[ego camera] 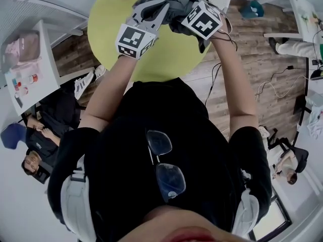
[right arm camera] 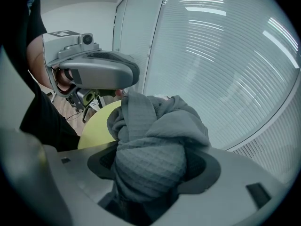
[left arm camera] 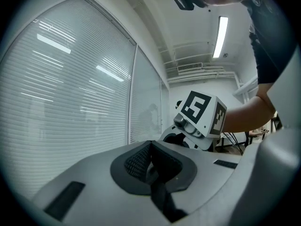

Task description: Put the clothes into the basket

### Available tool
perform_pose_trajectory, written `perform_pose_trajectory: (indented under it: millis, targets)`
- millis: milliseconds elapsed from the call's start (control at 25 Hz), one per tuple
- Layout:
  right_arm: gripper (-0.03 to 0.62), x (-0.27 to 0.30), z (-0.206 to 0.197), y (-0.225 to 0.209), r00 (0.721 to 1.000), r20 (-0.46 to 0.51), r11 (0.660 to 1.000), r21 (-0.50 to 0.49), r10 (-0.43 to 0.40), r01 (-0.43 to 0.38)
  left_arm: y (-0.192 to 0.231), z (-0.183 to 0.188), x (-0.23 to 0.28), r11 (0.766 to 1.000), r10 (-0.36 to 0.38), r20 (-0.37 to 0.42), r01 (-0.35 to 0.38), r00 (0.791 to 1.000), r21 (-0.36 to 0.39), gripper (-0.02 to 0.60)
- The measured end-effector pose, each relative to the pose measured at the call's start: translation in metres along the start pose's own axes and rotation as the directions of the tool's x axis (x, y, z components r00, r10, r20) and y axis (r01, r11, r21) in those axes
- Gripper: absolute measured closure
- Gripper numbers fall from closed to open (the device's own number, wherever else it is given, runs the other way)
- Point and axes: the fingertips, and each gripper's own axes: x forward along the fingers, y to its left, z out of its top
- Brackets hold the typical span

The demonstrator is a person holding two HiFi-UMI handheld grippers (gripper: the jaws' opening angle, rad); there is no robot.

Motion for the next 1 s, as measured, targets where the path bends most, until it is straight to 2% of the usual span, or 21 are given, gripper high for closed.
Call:
perform_pose_trajectory:
  millis: [240, 520, 720, 1000]
  targets:
    - [0.24, 0.002, -0.013, -0.043, 1.0, 0.004, 0.999, -0.047, -0.006, 0.006, 0.008, 0.0, 0.04, 0.999, 0.032, -0.007, -0.032, 0.999, -0.002, 0.571]
    - [0.238, 0.027, -0.028, -0.086, 1.0, 0.002, 0.995, -0.093, 0.021, -0.021, 0.024, -0.018, 0.084, 0.997, 0.073, -0.026, -0.073, 0.997, -0.007, 0.571]
    - [0.238, 0.055, -0.042, -0.104, 0.998, -0.013, 0.992, -0.115, 0.054, -0.055, 0.037, -0.039, 0.108, 0.995, 0.091, -0.038, -0.092, 0.995, -0.035, 0.571]
    - [0.238, 0.096, -0.069, -0.115, 0.994, -0.026, 0.989, -0.097, 0.106, -0.108, 0.048, -0.065, 0.141, 0.994, 0.097, -0.066, -0.099, 0.993, -0.038, 0.571]
